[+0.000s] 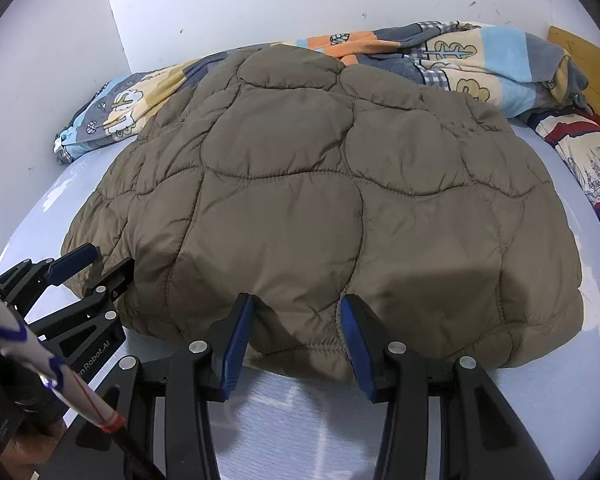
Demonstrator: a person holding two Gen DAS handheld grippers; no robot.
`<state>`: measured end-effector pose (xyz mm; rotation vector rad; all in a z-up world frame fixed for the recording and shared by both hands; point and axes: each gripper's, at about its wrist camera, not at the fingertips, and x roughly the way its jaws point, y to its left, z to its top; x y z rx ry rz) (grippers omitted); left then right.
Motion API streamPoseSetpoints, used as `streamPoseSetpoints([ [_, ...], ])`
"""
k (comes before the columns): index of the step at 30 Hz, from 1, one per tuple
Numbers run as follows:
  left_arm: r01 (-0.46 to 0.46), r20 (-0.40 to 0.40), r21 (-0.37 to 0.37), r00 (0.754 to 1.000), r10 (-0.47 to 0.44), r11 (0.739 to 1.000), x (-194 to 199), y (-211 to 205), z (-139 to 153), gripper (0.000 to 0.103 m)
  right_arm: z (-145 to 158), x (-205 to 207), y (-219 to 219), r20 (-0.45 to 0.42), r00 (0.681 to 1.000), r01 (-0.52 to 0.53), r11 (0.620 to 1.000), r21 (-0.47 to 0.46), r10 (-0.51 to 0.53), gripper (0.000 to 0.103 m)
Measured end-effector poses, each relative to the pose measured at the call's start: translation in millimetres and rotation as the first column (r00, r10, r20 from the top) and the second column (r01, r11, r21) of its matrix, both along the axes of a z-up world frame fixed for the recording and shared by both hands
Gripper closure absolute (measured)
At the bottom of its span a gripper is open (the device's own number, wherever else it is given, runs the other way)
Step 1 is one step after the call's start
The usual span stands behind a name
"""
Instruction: Fold large clothes
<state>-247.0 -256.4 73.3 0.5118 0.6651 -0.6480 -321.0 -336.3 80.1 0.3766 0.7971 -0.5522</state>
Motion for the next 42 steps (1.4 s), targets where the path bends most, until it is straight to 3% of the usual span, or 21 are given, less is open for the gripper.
streamPoseSetpoints([
  [9,0.000,-0.004,-0.003,1.000,0.000,1.000,0.6,-0.1,1.0,0.054,11.3,-3.6,-3.2,0.026,1.000,0.007,1.000,0.015,-0.007,0.054],
  [14,-0.001,-0.010,-0.006,1.000,0.001,1.000,2.6,0.7,1.7,0.052,22.7,-19.8,-24.1,0.050,0.993,0.110,0.994,0.006,-0.110,0.054],
  [20,-0.002,-0.011,-0.003,1.000,0.002,1.000,2.6,0.6,1.1,0.051,2.1,-34.9,-56.8,0.018,0.977,0.209,0.966,0.150,-0.214,0.054],
  [25,-0.001,-0.010,0.000,1.000,0.001,1.000,3.3,0.0,0.5,0.050,-1.5,-31.1,-56.0,-0.004,0.979,0.201,0.969,0.144,-0.202,0.052],
  [27,-0.002,-0.030,-0.010,1.000,0.001,1.000,5.4,1.1,2.9,0.050,1.4,-33.8,-58.8,0.008,0.978,0.202,0.965,0.166,-0.207,0.052],
  [29,-0.011,-0.102,-0.051,0.995,0.006,0.999,14.6,7.2,9.4,0.050,10.5,-42.2,-63.4,0.048,0.972,0.216,0.957,0.192,-0.229,0.052],
  [32,-0.090,-0.277,-0.152,0.960,0.045,0.984,43.9,29.7,17.6,0.050,29.2,-64.9,-78.1,0.093,0.951,0.273,0.943,0.191,-0.294,0.052],
  [34,-0.163,-0.378,-0.196,0.923,0.079,0.967,65.5,47.6,18.2,0.049,34.4,-85.2,-92.8,0.117,0.928,0.321,0.919,0.230,-0.354,0.051],
  [38,-0.302,-0.520,-0.233,0.842,0.144,0.924,105.4,87.8,14.6,0.049,26.9,-124.3,-119.8,0.111,0.883,0.403,0.857,0.322,-0.456,0.049],
  [42,-0.418,-0.664,-0.271,0.734,0.146,0.867,136.2,126.7,3.6,0.048,12.4,-159.5,-139.1,0.076,0.839,0.471,0.788,0.396,-0.540,0.044],
])
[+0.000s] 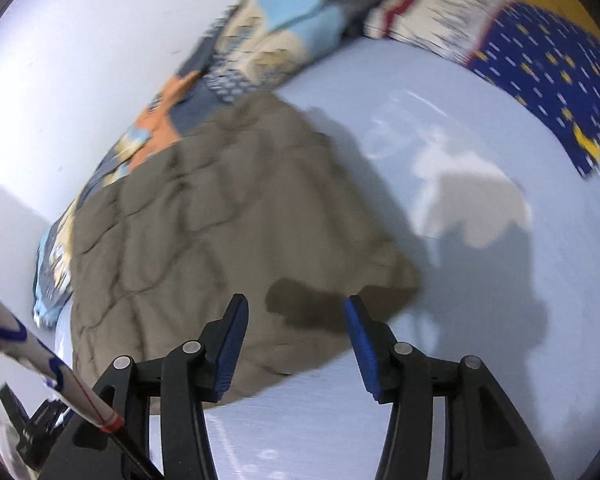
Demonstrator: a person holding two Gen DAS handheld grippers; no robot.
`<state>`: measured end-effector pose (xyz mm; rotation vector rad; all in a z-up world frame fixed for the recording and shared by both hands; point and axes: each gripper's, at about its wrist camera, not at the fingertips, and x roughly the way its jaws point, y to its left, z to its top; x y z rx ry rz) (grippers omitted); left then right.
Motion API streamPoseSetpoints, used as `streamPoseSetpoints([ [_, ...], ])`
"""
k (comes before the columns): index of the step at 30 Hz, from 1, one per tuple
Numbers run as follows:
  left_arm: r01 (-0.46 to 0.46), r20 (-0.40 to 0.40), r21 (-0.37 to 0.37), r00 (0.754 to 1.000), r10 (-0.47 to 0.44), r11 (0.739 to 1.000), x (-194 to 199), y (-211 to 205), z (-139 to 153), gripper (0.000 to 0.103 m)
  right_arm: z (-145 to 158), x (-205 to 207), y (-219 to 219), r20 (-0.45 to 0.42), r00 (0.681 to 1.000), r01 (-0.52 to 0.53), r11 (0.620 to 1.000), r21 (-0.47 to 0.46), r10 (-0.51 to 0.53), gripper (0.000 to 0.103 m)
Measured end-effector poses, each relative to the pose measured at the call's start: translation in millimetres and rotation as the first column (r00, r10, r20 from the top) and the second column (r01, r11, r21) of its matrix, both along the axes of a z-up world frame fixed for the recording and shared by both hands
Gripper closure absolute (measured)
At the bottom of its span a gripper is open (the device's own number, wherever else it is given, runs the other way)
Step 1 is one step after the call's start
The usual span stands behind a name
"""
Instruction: Fold large clothes
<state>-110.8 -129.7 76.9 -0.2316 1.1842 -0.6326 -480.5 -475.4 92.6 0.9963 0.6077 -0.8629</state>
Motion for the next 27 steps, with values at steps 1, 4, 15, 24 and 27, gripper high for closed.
streamPoseSetpoints([
  [1,-0.019,-0.027,-0.018,0.999,0.018,1.000,4.9,6.6,-3.3,0.048,-1.9,-8.7,-2.9,0.011,1.000,0.022,1.000,0.016,-0.022,0.041],
  [4,-0.075,-0.151,-0.107,0.987,0.058,0.991,15.2,23.5,-19.7,0.048,-9.3,-32.0,-11.5,0.080,0.993,0.083,0.993,0.081,-0.089,0.036],
  [15,-0.095,-0.221,-0.116,0.973,0.068,0.989,17.2,14.2,-38.8,0.042,-40.9,-63.8,-24.6,0.233,0.945,0.159,0.946,0.281,-0.228,0.034],
  [24,-0.110,-0.218,-0.167,0.973,0.072,0.980,13.3,9.9,-45.7,0.033,-62.3,-64.0,-31.4,0.321,0.899,0.176,0.918,0.356,-0.297,0.033],
  [27,-0.116,-0.216,-0.193,0.974,0.073,0.974,14.4,6.1,-52.3,0.030,-65.2,-57.3,-32.9,0.334,0.895,0.181,0.925,0.335,-0.296,0.032],
])
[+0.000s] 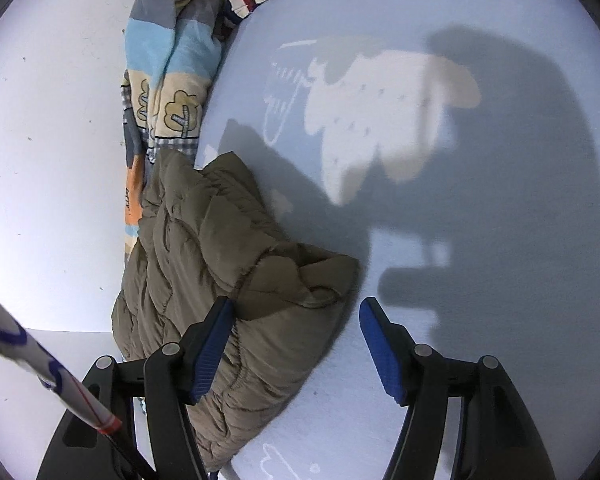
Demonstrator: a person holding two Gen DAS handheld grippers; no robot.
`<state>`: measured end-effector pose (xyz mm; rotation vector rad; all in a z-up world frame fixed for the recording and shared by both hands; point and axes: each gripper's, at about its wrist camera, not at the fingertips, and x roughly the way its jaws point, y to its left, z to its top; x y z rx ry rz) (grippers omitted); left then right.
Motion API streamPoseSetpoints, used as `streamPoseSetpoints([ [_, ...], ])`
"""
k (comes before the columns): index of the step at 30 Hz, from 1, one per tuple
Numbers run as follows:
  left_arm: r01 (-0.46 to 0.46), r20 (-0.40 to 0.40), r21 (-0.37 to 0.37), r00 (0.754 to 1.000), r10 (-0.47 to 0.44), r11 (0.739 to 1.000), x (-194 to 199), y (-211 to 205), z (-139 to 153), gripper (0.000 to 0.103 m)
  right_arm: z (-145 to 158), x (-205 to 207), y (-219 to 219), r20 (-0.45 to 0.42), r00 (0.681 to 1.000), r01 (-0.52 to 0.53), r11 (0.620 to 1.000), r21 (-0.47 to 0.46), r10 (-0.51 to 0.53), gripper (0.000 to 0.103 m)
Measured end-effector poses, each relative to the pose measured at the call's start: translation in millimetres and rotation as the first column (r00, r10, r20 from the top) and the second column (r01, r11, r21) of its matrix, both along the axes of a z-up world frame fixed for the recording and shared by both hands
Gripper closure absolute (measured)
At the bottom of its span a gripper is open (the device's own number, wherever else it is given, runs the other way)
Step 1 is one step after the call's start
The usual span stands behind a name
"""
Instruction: Fold large clothes
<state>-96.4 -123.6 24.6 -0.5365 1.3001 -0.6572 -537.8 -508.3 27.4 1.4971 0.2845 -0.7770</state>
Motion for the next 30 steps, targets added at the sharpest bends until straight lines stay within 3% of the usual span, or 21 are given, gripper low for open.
streamPoseSetpoints([
  [6,-0.013,0.001,-0.041,1.000,0.013,0.999,2.1,-8.1,-9.1,0.027,-18.2,16.4,-10.1,0.061,0.998,0.009,1.000,0.005,-0.009,0.027],
  [7,-0.003,0.026,-0.024,1.000,0.004,1.000,1.1,-10.3,-5.1,0.034,-16.8,17.8,-10.4,0.058,0.998,0.003,1.000,-0.011,-0.002,0.034],
  [8,0.022,0.079,0.032,0.997,-0.025,0.999,-0.6,-16.5,2.9,0.039,-11.8,20.8,-10.9,0.035,0.999,-0.018,0.999,-0.042,0.019,0.050],
  [9,0.041,0.121,0.076,0.991,-0.050,0.996,-3.4,-20.6,9.7,0.049,-3.8,25.6,-11.5,-0.015,0.999,-0.051,0.996,-0.079,0.050,0.054],
  [11,0.065,0.208,0.170,0.973,-0.100,0.983,-10.6,-31.9,24.2,0.057,17.8,38.4,-9.1,-0.140,0.985,-0.125,0.978,-0.169,0.102,0.068],
  [13,0.070,0.283,0.257,0.948,-0.144,0.964,-19.6,-41.2,34.8,0.061,34.2,51.3,-3.4,-0.266,0.955,-0.196,0.949,-0.246,0.128,0.072],
  [16,0.057,0.425,0.410,0.871,-0.246,0.910,-41.0,-60.8,50.4,0.063,60.4,79.3,13.5,-0.495,0.858,-0.348,0.867,-0.358,0.141,0.075],
  [18,0.041,0.488,0.468,0.821,-0.297,0.883,-53.4,-69.4,58.5,0.065,72.8,92.3,25.6,-0.592,0.797,-0.421,0.813,-0.403,0.119,0.075],
  [20,0.036,0.511,0.478,0.801,-0.311,0.877,-57.2,-70.2,63.3,0.066,85.3,99.2,37.3,-0.638,0.764,-0.466,0.763,-0.448,0.093,0.077],
  [24,0.034,0.539,0.458,0.784,-0.308,0.888,-60.5,-64.7,79.2,0.068,104.4,100.9,51.2,-0.675,0.735,-0.515,0.701,-0.494,0.064,0.077],
  [30,0.042,0.556,0.401,0.783,-0.280,0.915,-71.9,-48.1,109.1,0.068,130.2,93.8,69.6,-0.664,0.745,-0.526,0.668,-0.526,0.065,0.077],
])
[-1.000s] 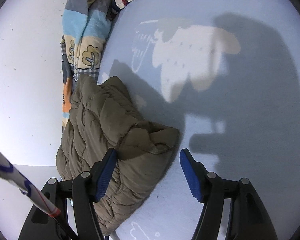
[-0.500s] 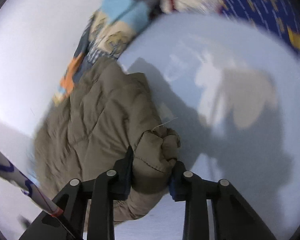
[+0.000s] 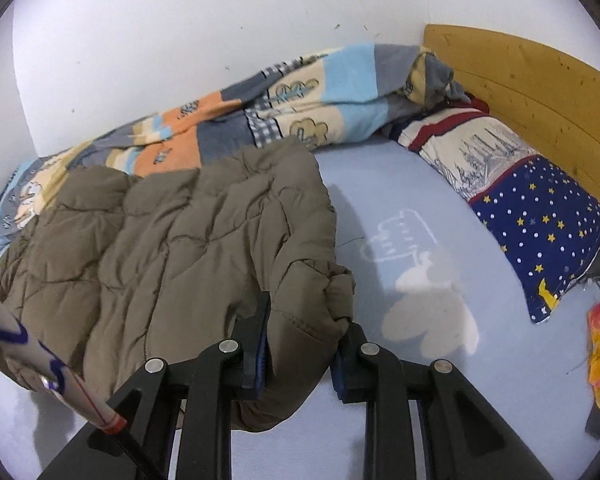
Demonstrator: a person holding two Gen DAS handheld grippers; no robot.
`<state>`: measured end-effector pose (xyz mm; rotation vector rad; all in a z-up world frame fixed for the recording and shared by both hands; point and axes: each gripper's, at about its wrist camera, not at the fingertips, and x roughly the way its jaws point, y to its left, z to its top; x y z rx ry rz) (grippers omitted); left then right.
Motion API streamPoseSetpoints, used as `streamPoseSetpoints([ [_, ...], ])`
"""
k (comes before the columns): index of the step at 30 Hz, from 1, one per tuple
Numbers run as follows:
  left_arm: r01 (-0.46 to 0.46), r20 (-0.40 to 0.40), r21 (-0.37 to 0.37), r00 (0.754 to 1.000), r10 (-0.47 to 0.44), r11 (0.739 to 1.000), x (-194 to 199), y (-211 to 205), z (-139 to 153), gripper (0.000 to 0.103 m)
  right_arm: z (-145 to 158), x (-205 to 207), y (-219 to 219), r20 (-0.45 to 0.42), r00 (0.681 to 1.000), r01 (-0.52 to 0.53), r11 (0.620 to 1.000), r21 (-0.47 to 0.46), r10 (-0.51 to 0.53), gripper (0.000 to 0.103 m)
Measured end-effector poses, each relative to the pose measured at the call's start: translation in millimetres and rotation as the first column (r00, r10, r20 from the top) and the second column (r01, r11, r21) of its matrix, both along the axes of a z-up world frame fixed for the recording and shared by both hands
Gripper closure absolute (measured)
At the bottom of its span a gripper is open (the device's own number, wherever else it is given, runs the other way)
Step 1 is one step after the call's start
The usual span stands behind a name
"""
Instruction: Fold large clothes
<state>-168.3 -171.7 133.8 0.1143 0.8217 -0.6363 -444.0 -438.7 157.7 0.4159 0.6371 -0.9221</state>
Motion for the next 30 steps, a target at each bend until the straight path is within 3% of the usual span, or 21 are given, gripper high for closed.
streamPoseSetpoints([
  [11,0.010,0.009,-0.060,1.000,-0.009,0.998,-41.1,58.1,36.6,0.068,40.4,-49.0,51.6,0.083,0.995,-0.055,0.998,0.021,0.053,0.077],
  [14,-0.002,-0.011,-0.081,1.000,0.001,0.997,-57.5,85.6,33.5,0.068,40.2,-73.4,69.1,0.117,0.992,-0.058,0.997,0.052,0.052,0.077],
  [18,-0.029,-0.096,-0.063,0.995,0.023,0.998,-75.4,115.6,9.0,0.064,22.3,-100.9,89.0,0.122,0.992,-0.046,0.992,0.115,0.032,0.077],
  [21,-0.089,-0.227,-0.053,0.971,0.074,0.995,-73.1,136.6,-15.2,0.051,-0.8,-115.9,89.1,0.121,0.993,-0.027,0.976,0.215,0.001,0.076],
  [23,-0.128,-0.291,-0.053,0.951,0.107,0.990,-69.1,148.8,-26.1,0.048,-19.2,-124.5,79.8,0.129,0.991,-0.013,0.952,0.307,-0.028,0.071],
  [26,-0.191,-0.328,-0.068,0.931,0.159,0.979,-67.1,167.9,-28.3,0.048,-46.6,-147.9,65.3,0.196,0.971,0.019,0.863,0.504,-0.136,0.062],
  [29,-0.288,-0.242,-0.068,0.934,0.264,0.955,-68.4,189.2,-12.3,0.048,-59.7,-184.4,61.8,0.290,0.916,0.039,0.779,0.625,-0.278,0.055],
  [30,-0.324,-0.208,-0.076,0.930,0.302,0.943,-68.8,196.5,-6.4,0.048,-60.4,-194.1,62.2,0.287,0.904,0.067,0.770,0.634,-0.315,0.055],
])
